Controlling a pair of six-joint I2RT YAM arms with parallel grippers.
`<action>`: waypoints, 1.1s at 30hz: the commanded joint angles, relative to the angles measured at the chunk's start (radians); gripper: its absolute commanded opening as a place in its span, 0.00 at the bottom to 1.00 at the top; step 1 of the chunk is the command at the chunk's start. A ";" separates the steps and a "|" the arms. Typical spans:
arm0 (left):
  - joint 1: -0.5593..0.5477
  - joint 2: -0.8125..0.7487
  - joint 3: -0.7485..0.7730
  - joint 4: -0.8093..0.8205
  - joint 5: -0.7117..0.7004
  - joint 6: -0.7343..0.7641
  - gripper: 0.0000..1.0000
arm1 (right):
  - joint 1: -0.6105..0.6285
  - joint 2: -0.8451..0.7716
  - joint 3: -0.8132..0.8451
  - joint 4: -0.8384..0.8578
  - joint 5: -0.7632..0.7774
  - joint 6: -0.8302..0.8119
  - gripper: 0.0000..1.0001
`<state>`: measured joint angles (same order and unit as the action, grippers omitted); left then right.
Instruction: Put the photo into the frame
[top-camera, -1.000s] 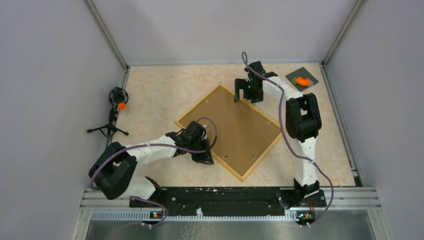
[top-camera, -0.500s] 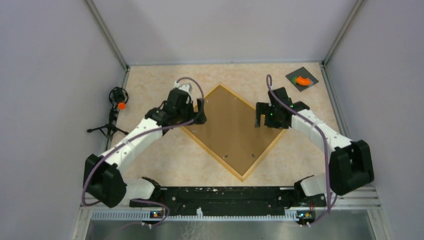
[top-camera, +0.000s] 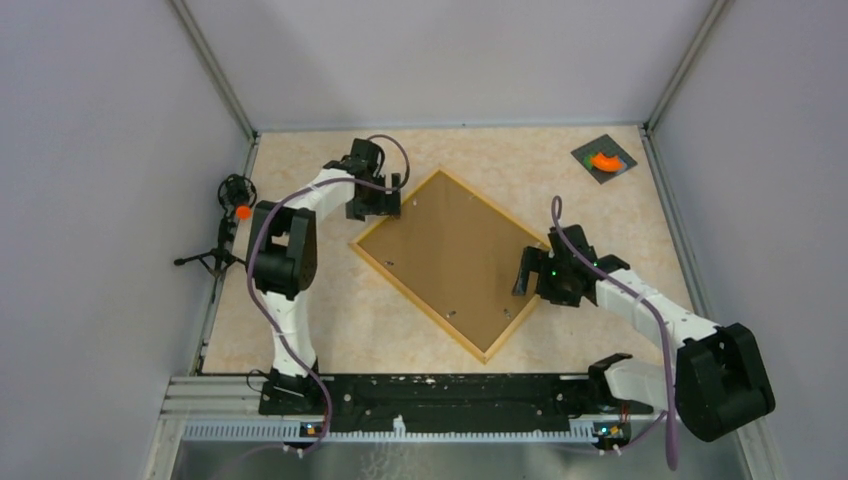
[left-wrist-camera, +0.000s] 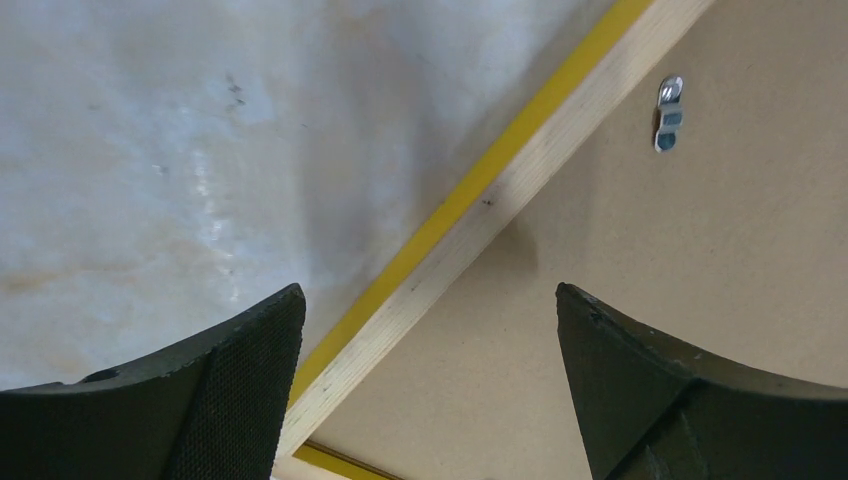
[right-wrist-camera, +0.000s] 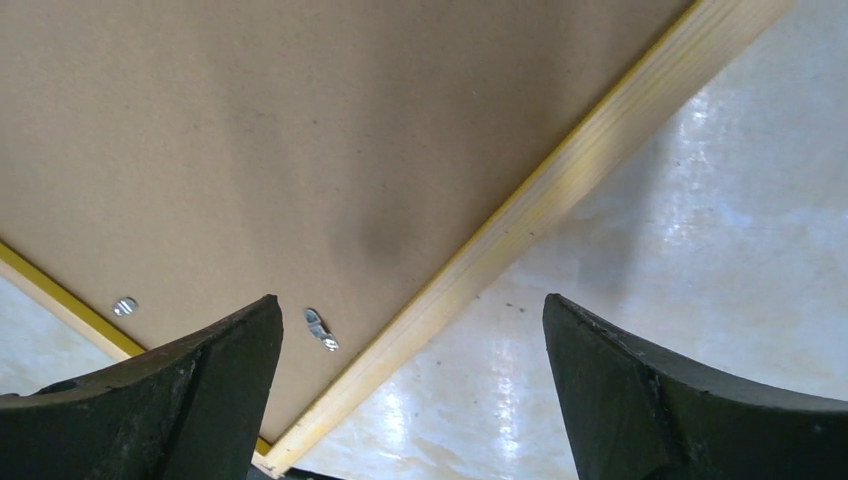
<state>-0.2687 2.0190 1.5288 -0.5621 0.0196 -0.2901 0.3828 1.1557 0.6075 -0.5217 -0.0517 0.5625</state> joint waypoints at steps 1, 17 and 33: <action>0.013 0.027 0.014 -0.039 0.109 0.040 0.95 | -0.011 0.022 -0.002 0.127 -0.048 0.044 0.99; 0.014 -0.358 -0.520 0.008 0.211 0.021 0.78 | 0.013 0.347 0.244 0.078 -0.089 -0.193 0.98; 0.014 -0.385 -0.552 -0.007 0.105 0.053 0.81 | 0.116 0.220 0.146 -0.071 -0.001 -0.072 0.80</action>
<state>-0.2485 1.6596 0.9974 -0.5533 0.1104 -0.2432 0.4782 1.3968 0.8082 -0.5777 -0.0448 0.4259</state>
